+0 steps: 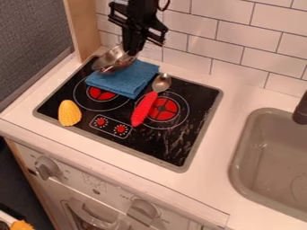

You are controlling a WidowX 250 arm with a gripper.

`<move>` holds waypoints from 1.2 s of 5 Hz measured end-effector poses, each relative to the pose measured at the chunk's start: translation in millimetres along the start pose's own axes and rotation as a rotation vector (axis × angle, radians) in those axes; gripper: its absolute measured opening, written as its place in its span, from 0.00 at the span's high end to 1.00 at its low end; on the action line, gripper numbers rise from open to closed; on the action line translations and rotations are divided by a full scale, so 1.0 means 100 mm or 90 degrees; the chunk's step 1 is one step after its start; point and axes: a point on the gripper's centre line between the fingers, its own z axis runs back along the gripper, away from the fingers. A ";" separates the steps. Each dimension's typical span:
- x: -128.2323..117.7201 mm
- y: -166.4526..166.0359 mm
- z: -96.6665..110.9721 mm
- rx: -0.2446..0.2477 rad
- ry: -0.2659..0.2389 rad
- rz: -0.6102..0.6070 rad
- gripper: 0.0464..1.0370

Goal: Put the silver wo on the blue towel

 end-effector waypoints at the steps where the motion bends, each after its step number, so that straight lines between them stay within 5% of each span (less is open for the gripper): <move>1: -0.01 -0.01 -0.09 -0.010 0.021 -0.011 0.79; 3: -0.06 -0.15 -0.13 -0.044 0.032 -0.027 0.21; 4: -0.07 -0.15 0.09 -0.055 -0.010 -0.022 0.03; 6: -0.15 -0.30 0.33 -0.062 -0.050 -0.034 0.04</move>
